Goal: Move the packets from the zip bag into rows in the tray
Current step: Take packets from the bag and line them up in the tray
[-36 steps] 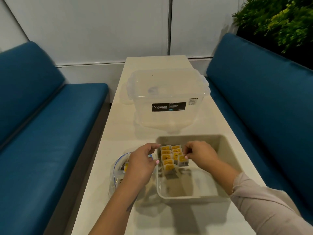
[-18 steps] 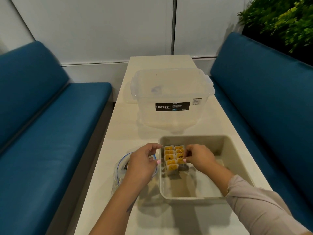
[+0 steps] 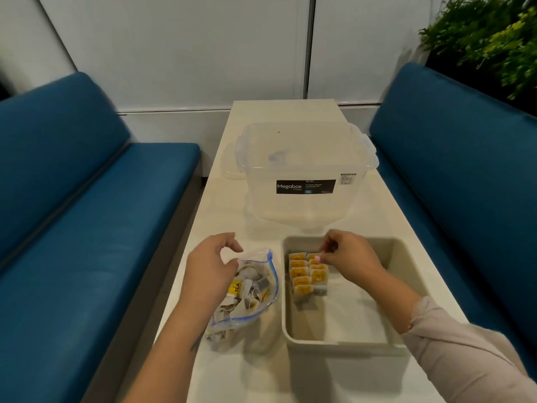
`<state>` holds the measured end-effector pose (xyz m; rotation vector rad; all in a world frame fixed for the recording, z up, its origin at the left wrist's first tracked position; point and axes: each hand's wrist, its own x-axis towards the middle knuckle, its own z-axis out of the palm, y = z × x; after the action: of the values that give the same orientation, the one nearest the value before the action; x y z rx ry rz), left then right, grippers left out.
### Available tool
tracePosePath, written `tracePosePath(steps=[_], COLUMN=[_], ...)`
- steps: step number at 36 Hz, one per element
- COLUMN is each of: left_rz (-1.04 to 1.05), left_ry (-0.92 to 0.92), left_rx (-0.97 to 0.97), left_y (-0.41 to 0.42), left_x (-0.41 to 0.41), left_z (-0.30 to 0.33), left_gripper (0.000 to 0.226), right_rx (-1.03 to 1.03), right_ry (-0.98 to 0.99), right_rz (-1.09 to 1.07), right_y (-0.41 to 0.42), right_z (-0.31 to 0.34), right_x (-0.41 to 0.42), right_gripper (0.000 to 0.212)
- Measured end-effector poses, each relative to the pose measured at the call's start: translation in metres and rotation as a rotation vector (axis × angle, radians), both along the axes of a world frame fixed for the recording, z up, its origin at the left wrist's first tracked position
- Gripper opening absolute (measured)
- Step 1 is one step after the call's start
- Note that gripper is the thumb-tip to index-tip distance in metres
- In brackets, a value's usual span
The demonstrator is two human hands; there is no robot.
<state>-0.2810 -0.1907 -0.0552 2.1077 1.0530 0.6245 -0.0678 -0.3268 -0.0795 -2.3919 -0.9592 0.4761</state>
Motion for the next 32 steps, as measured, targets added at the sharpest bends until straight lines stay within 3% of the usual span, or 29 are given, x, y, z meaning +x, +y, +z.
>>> tracePosePath(steps=[4, 7, 10, 19, 23, 32], left_rz=[0.006, 0.013, 0.039, 0.121, 0.125, 0.126], left_ry=[0.259, 0.316, 0.302, 0.238, 0.207, 0.204], left_rx=[-0.112, -0.202, -0.212, -0.181, -0.181, -0.187], left_y=[0.008, 0.009, 0.008, 0.005, 0.005, 0.007], left_x=[-0.014, -0.019, -0.021, -0.021, -0.023, -0.025], left_z=[-0.012, -0.025, -0.032, -0.042, -0.043, -0.045], left_gripper=[0.045, 0.062, 0.054, 0.039, 0.04, 0.039], right_rx=[0.088, 0.113, 0.076, -0.247, -0.371, -0.334], right_ry=[0.031, 0.057, 0.041, -0.232, -0.221, -0.226], right_rz=[0.066, 0.14, 0.258, 0.556, 0.642, 0.705], right_y=[0.019, 0.035, 0.048, 0.079, 0.088, 0.083], right_z=[0.015, 0.02, 0.021, 0.003, 0.001, -0.003], right_x=[-0.019, -0.038, -0.058, -0.11, -0.123, -0.12], right_gripper=[0.015, 0.01, 0.004, 0.037, 0.03, 0.02])
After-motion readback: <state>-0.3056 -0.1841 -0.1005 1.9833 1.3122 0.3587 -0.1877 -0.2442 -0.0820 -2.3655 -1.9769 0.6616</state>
